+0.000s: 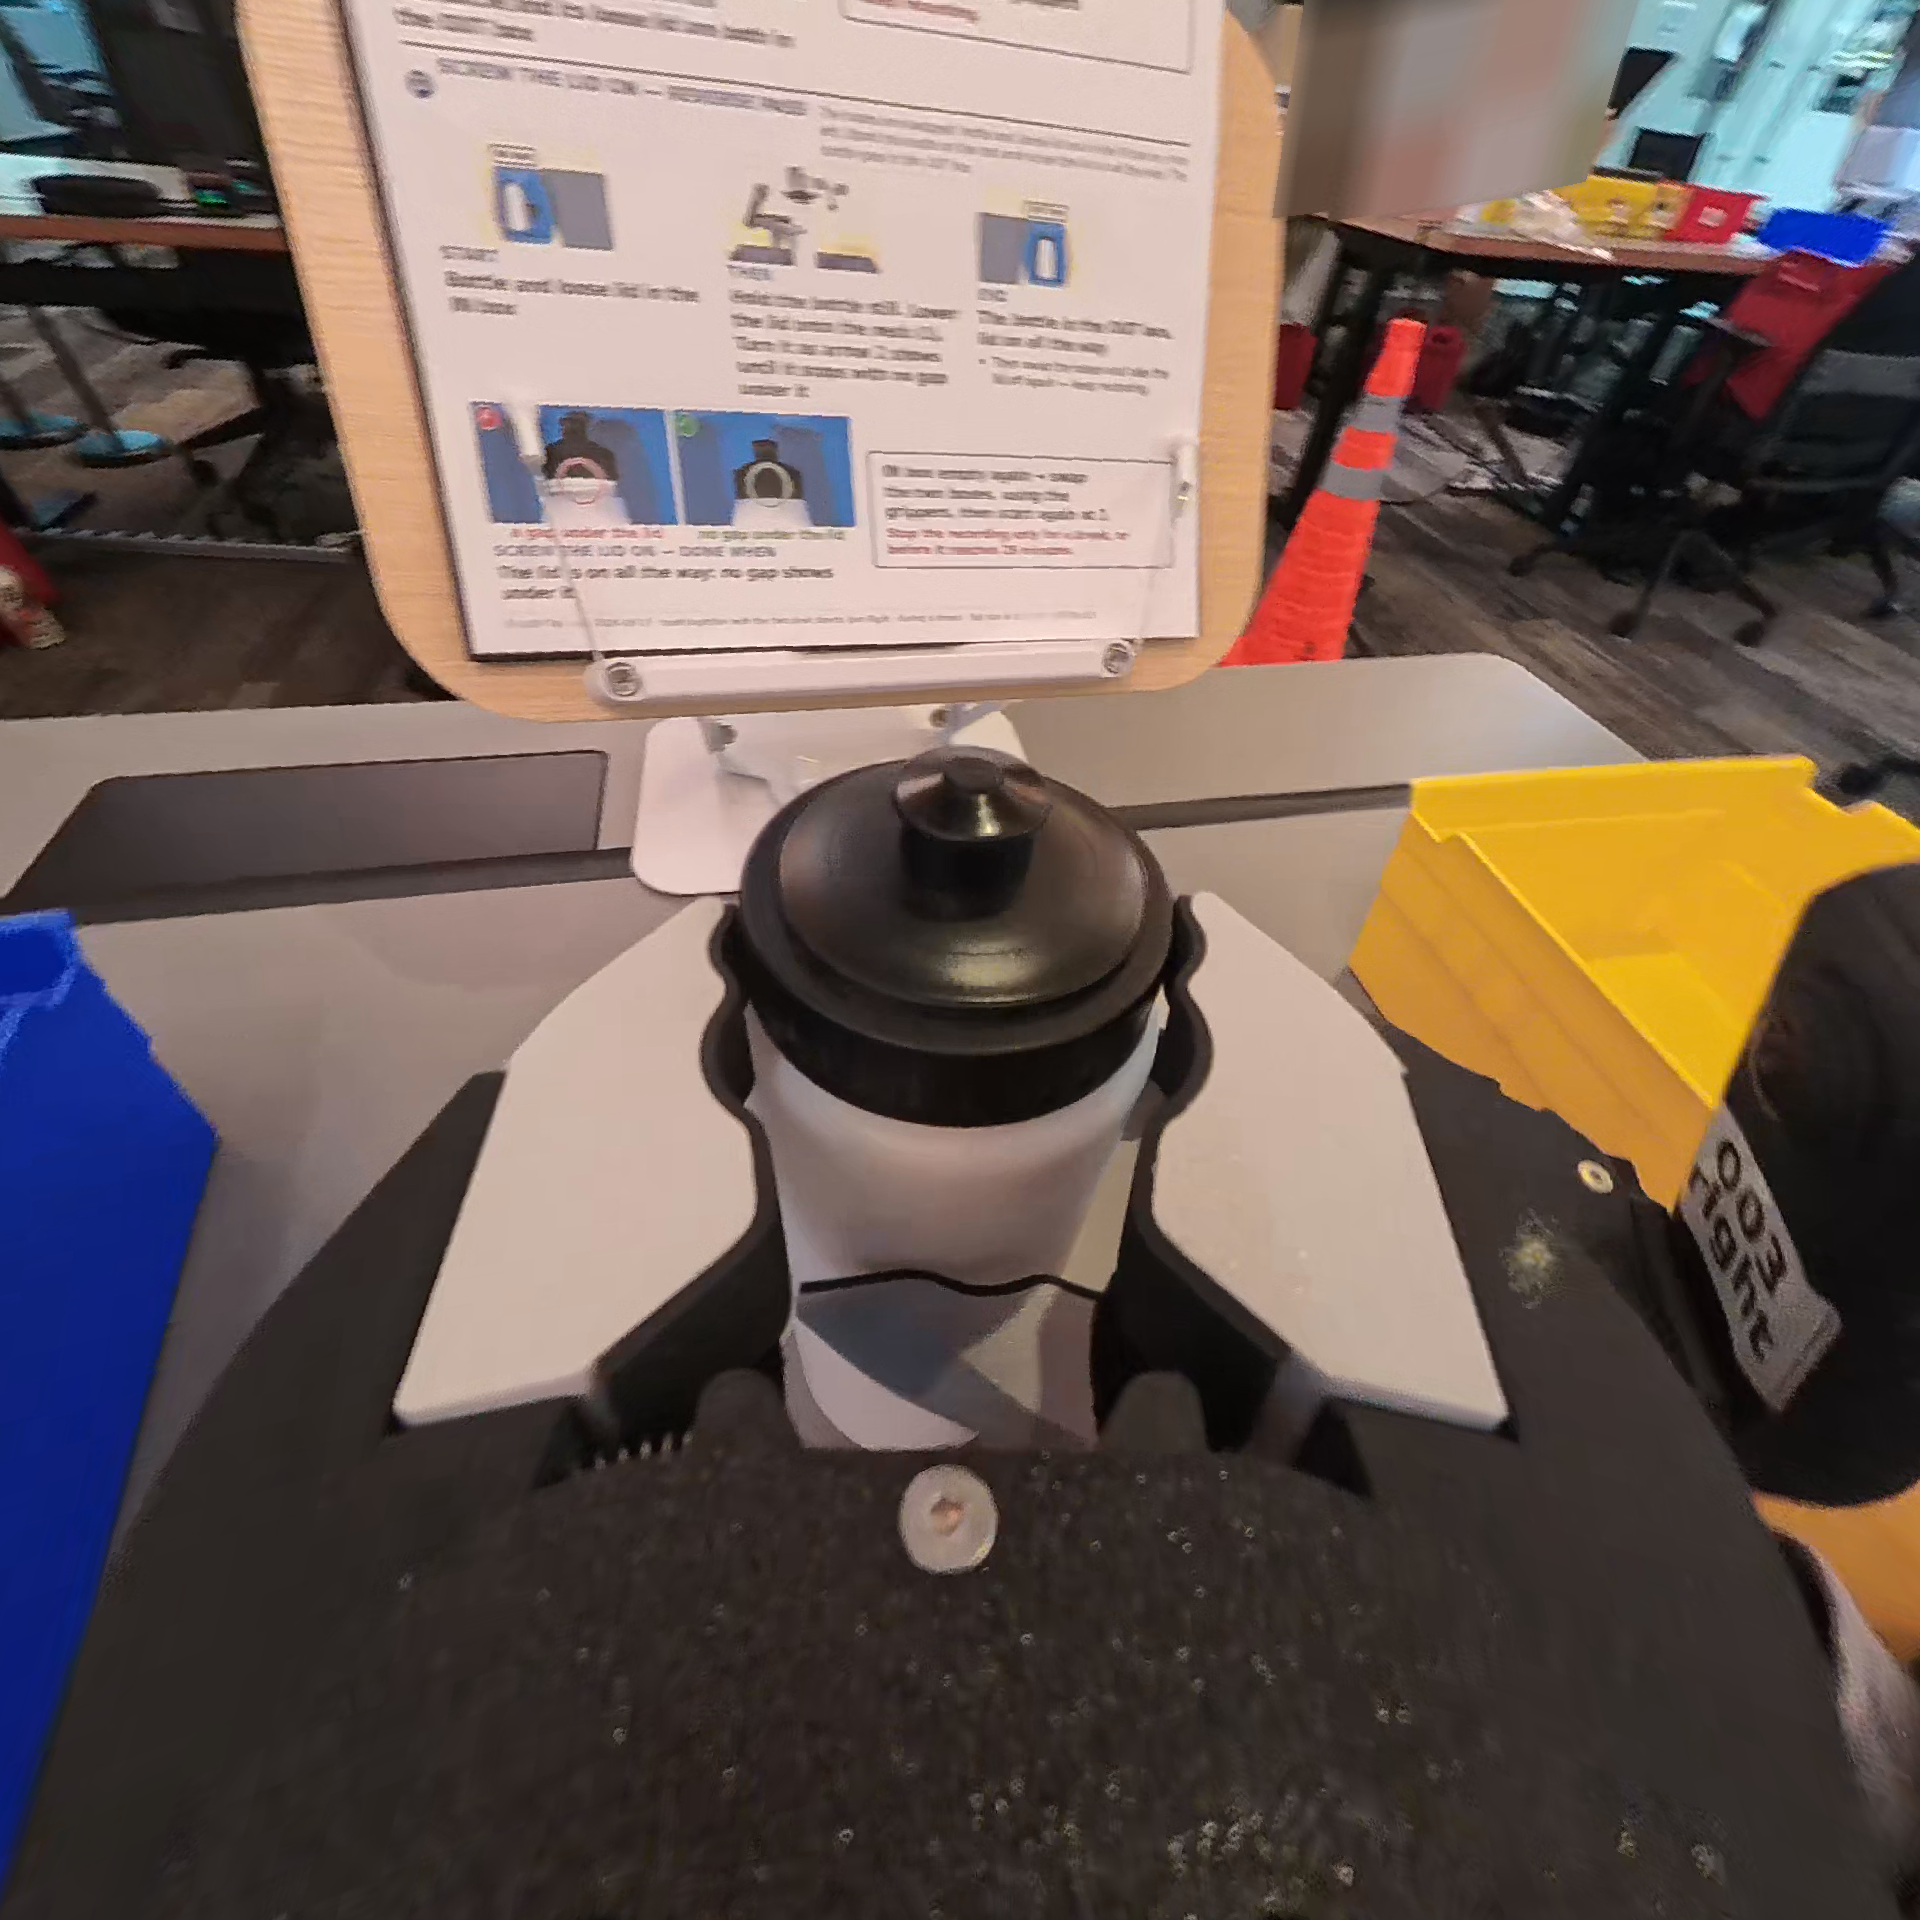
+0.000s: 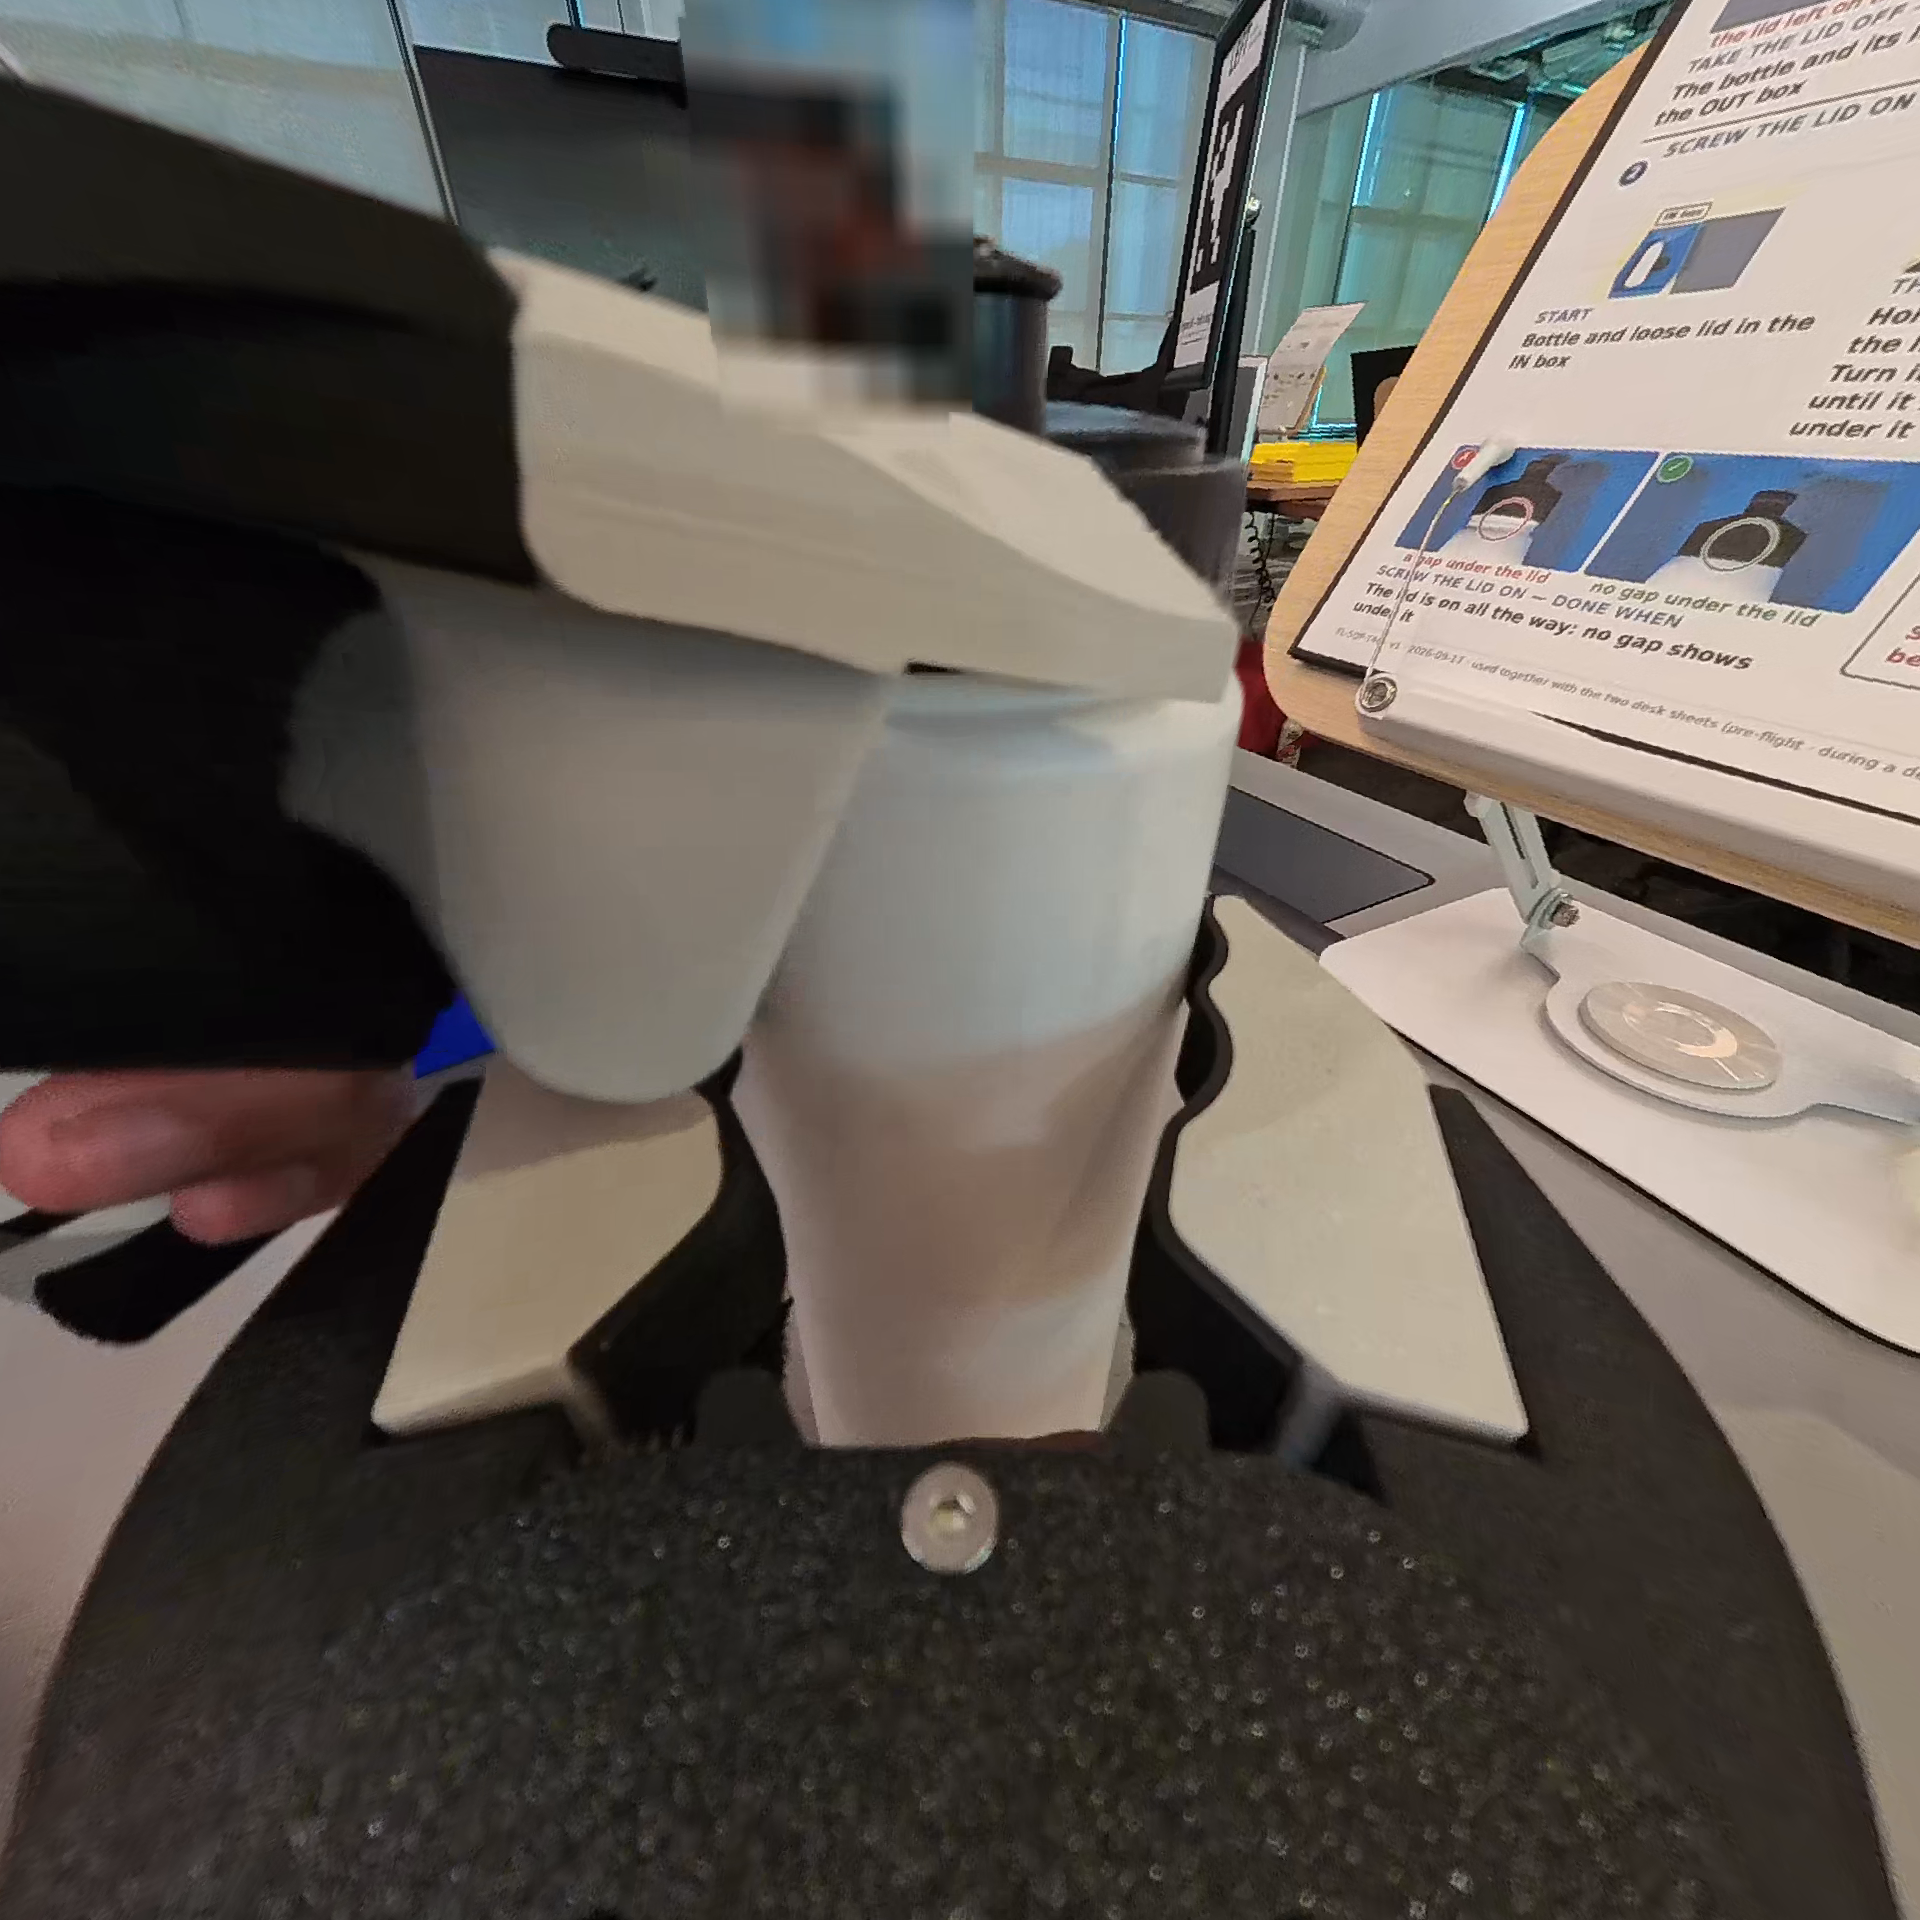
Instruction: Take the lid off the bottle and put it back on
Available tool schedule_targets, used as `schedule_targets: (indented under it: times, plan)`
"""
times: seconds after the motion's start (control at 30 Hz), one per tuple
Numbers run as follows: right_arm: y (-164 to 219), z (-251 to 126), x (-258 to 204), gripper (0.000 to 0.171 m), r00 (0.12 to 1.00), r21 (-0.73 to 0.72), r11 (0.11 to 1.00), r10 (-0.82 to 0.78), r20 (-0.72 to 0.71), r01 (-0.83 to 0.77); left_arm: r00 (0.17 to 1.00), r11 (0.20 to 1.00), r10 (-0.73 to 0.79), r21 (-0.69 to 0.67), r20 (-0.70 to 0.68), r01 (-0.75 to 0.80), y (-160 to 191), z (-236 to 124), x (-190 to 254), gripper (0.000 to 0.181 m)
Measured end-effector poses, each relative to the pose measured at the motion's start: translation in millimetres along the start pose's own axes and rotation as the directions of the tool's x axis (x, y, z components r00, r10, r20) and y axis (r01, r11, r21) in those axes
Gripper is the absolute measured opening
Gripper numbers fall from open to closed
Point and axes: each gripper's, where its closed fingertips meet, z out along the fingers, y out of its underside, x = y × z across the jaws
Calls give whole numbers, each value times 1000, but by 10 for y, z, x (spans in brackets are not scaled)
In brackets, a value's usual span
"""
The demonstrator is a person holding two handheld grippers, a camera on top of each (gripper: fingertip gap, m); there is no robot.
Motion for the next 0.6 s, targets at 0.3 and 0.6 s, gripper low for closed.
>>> schedule_targets:
  times: [0.3,0.6]
  plan:
    - [-13,-25,33,84,999,18,999,27,22,-28,859,986,123,-39,-496,-164,16,3,136,76]
    - [-6,-13,21,84,1000,10,1000,10,19,-10,552,928,177,-49,-815,-369,70,-79,152,76]
